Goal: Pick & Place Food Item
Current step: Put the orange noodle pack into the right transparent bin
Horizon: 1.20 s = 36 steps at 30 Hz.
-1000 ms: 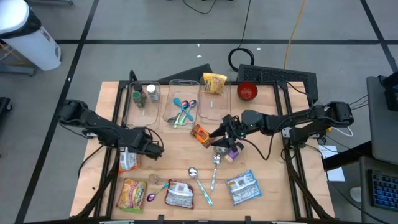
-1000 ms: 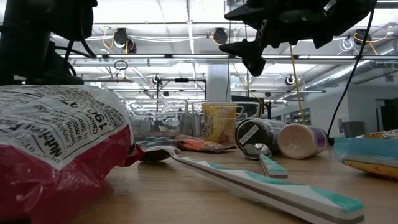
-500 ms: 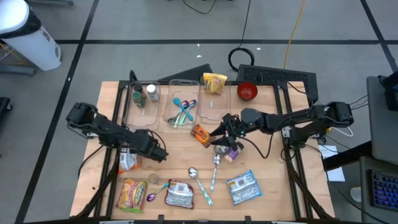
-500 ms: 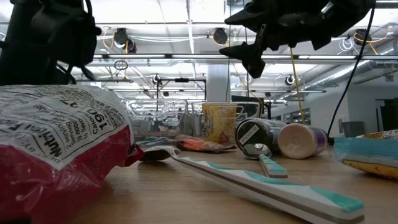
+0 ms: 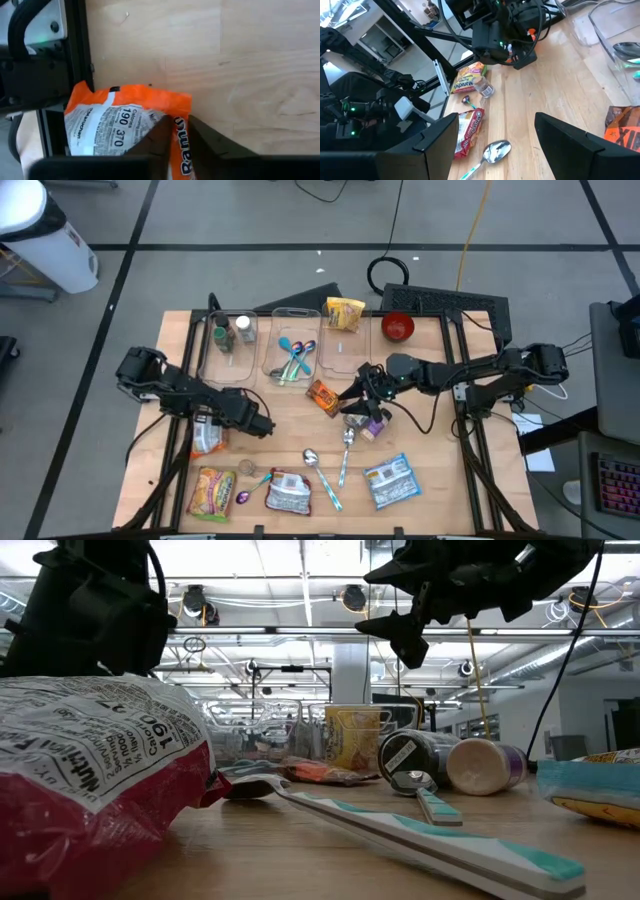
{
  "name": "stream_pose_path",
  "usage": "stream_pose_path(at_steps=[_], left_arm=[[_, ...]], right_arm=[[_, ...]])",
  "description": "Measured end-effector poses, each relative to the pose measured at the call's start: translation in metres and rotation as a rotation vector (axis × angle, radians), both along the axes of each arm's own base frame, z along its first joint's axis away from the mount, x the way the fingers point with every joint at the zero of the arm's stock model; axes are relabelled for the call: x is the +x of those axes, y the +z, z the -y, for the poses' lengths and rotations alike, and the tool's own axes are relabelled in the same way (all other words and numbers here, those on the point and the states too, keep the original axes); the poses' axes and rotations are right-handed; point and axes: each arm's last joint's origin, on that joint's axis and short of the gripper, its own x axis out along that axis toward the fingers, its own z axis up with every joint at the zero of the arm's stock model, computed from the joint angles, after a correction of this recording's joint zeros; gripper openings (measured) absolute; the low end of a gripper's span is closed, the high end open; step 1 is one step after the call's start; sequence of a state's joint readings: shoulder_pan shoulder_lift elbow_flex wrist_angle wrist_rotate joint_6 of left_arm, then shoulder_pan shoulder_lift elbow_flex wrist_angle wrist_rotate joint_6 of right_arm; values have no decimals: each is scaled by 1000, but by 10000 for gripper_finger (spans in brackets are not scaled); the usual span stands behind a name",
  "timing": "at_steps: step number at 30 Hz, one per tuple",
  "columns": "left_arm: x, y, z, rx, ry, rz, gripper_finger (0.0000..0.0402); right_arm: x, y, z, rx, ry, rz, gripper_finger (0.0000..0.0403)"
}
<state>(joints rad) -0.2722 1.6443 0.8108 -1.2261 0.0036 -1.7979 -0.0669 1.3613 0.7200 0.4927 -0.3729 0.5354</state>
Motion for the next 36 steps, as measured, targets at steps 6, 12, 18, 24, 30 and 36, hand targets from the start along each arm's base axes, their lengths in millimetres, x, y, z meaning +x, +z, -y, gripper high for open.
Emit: stream_pose_path(at_steps=[6, 12, 18, 24, 30, 36], left_arm=[[1, 0, -5, -28, -38, -6, 13], [18, 14, -1, -85, -147, 55, 5], [48, 53, 6, -121, -367, 171, 3], [72, 114, 16, -62, -556, 282, 2], [92, 179, 20, 8, -791, 480, 2], [111, 233, 17, 81, -1060, 727, 2]], right_arm=[[0, 0, 0, -1, 0, 3, 254], [0, 0, 6, 0, -23, 4, 254], [0, 6, 19, -5, -69, 68, 254], [0, 22, 28, -15, -98, 230, 254], [-3, 39, 34, 92, -30, 371, 254], [-10, 73, 34, 87, 60, 459, 254]])
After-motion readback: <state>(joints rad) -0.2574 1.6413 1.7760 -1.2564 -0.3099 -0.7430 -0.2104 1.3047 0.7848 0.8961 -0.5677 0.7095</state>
